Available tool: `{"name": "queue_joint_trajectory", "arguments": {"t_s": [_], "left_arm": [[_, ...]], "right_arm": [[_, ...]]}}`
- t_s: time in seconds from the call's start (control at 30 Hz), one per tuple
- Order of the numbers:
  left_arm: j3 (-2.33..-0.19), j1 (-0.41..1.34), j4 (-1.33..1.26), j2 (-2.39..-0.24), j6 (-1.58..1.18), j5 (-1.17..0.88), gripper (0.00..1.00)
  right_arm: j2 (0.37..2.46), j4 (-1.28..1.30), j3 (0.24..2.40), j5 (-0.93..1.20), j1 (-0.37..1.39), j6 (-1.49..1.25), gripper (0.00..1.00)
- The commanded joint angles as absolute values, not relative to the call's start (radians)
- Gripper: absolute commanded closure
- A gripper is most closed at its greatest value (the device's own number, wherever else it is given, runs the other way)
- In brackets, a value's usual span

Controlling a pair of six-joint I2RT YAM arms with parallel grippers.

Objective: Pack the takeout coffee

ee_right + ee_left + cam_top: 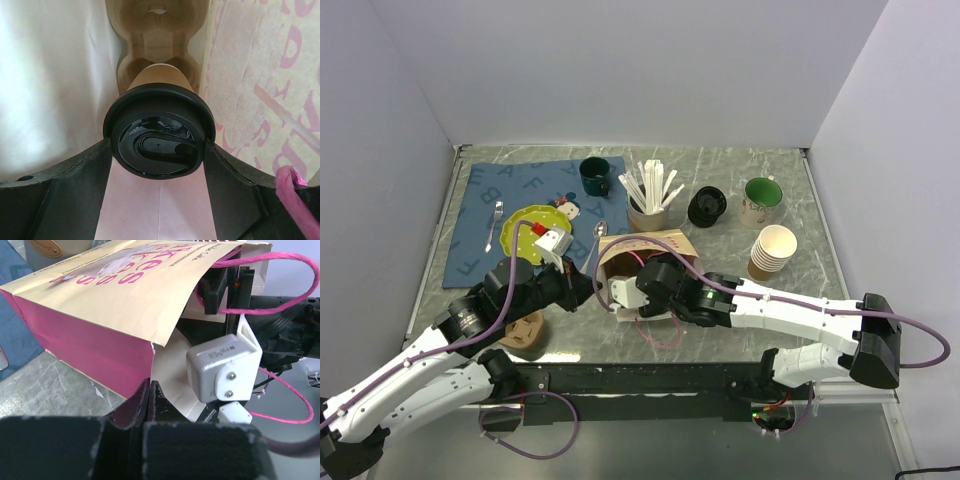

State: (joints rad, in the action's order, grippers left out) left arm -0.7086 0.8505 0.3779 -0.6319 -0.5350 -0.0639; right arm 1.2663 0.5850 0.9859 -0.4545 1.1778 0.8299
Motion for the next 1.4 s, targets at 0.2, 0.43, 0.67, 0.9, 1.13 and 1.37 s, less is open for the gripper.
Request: {"name": "queue_joint_trajectory", "arguments": {"t_s": [0.2,0.43,0.67,0.9,1.13,1.37], "left_arm": [[-0.715,0.853,0.330,-0.627,-0.535,-0.087,0.99],[-0.715,0.851,0.328,-0.630,-0.534,-0.087,0.99],[-0.706,0.853,0.330,-0.624,-0.537,-0.091,0.99],[-0.709,0.853,0.333,-0.629,-0.528,-0.090,0.99],[-0.710,0.853,0.341,-0.627,-0.519,-0.091,0.99],[-0.709,0.853,0.341,-0.627,-0.520,-0.092,0.99]], "right_arm": [[1.253,0.483,0.954,-0.451,1.132,0.792,0.47],[1.269,0.459,0.950,-0.442,1.118,0.792,0.48],[1.290,0.459,0.962,-0.423,1.111,0.767,0.48],[1.298,0.454,0.953,-0.422,1.109,0.758,0.48],[1.312,0.428,0.956,-0.428,1.086,0.739,0.48],[1.322,0.436,0.946,-0.410,1.068,0.706,0.48]]}}
